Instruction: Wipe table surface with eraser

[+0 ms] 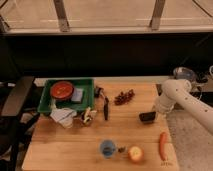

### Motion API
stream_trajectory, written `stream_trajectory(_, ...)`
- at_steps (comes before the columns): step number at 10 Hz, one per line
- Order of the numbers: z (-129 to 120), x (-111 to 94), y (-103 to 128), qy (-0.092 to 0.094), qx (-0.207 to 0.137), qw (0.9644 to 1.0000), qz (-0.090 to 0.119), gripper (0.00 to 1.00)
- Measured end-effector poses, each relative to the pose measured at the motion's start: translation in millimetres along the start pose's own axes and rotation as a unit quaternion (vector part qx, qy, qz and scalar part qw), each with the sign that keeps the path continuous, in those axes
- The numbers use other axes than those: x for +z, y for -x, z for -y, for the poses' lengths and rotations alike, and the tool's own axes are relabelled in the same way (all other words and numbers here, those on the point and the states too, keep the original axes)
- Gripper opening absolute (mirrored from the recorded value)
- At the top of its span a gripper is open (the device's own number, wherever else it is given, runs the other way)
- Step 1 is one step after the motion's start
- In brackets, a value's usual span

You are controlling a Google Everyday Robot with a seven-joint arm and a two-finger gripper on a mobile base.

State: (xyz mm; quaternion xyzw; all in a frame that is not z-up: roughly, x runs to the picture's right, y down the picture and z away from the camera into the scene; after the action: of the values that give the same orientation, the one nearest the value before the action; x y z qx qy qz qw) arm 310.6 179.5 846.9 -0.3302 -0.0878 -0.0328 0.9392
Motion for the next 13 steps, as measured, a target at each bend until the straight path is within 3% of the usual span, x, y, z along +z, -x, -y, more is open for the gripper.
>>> stream_trajectory(2, -15.0, -0.2, 13.9, -0.002, -0.02, 0.9998, 0.003, 0.0)
stream_trajectory(5, -19.1, 7.5, 61.1, 0.007, -0.076, 0.9971, 0.006, 0.0)
stream_trajectory(7, -11.9, 13.7, 101.3, 0.014, -0.124, 0.9922, 0.004, 0.0)
stream_trajectory(9, 2.2, 17.4, 124.9, 0.015, -0.152, 0.9883, -0.002, 0.0)
stream_trajectory(11, 20.9, 17.8, 135.1, 0.013, -0.167, 0.9858, -0.013, 0.0)
stream_trajectory(13, 42.2, 14.1, 124.0, 0.013, -0.152, 0.9879, -0.026, 0.0)
